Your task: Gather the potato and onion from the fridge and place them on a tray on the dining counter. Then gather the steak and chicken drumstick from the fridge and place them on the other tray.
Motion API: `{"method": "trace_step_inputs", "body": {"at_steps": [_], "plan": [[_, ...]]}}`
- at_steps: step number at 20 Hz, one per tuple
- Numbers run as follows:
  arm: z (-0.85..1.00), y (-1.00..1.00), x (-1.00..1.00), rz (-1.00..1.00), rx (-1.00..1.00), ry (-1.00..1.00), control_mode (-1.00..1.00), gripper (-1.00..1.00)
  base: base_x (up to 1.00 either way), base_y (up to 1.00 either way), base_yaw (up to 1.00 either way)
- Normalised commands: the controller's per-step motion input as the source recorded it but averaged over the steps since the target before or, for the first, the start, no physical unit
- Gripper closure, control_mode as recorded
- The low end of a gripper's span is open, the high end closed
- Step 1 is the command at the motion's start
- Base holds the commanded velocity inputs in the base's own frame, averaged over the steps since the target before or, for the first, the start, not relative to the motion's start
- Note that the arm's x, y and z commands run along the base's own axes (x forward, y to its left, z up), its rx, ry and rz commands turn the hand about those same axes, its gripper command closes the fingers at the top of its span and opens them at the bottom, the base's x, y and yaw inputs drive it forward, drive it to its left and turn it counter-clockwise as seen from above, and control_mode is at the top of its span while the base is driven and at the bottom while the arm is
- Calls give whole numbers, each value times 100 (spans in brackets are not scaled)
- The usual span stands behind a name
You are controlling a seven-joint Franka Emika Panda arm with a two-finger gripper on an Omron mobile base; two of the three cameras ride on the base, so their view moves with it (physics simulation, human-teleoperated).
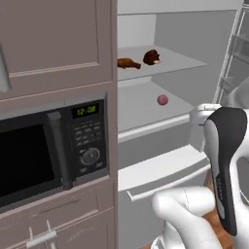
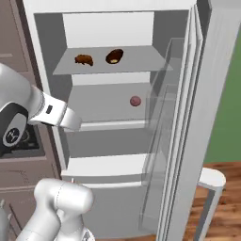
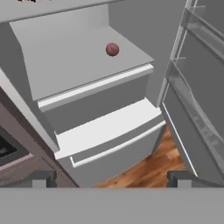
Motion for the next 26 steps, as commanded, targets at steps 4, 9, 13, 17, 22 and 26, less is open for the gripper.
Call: {"method": "trace_step_inputs", "body": {"at_steps": [4,9,13,17,22,26], "plan": [[0,0,0,0,0,0,100,-100,68,-8,-7],[0,0,0,0,0,0,100,-100,95,34,-6],[0,0,0,0,0,0,100,-100,96,-6,2],[0,0,0,0,0,0,100,-100,93,-24,18],[0,0,0,0,0,0,100,-100,82,-7,15],[0,0,0,0,0,0,100,-100,79,0,8]]}}
